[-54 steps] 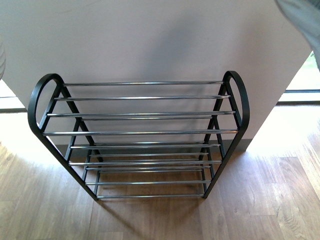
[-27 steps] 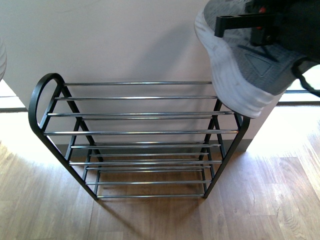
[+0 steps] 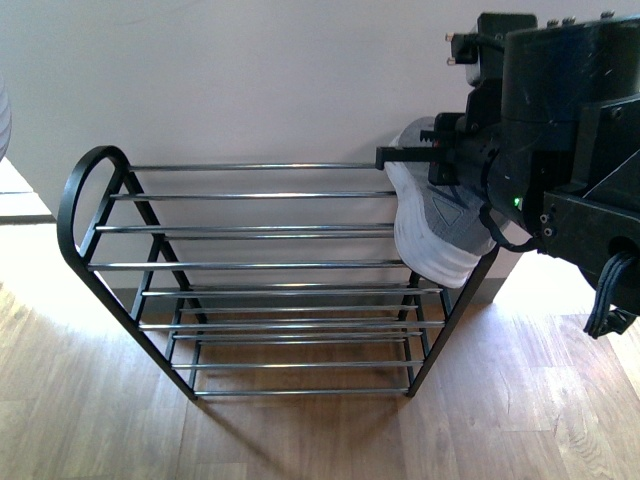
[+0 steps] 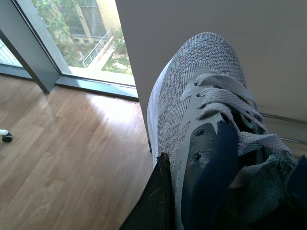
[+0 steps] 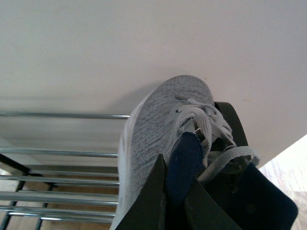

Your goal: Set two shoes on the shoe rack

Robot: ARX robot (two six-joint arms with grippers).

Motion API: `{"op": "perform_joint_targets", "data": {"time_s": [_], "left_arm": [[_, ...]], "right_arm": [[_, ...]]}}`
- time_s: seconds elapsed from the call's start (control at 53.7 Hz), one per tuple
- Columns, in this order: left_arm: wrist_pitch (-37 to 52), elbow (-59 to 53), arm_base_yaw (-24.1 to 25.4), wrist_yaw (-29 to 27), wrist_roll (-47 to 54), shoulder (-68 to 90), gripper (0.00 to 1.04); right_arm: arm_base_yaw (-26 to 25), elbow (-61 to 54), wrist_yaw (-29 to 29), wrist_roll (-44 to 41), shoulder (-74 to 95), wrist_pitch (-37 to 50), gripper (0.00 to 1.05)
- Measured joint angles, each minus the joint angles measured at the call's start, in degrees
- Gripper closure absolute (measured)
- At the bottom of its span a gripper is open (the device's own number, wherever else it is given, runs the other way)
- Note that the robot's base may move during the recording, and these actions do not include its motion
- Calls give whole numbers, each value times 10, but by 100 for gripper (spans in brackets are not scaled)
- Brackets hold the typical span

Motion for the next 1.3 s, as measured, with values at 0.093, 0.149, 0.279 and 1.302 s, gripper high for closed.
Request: {"op": "perform_joint_targets", "data": {"time_s": [0.093,0.149,0.279,1.302], "left_arm": [[0,0,0,0,0,0,103],[0,0,0,0,0,0,103],[0,0,0,0,0,0,103],[0,0,0,0,0,0,103]], "right_arm": [[-5,12,12,-9,23,10,103],[-7,22,22,-22,36,23,103],[-6,53,43,-71,78,56,103],[-8,58,33,-53,42,-32,79]]}}
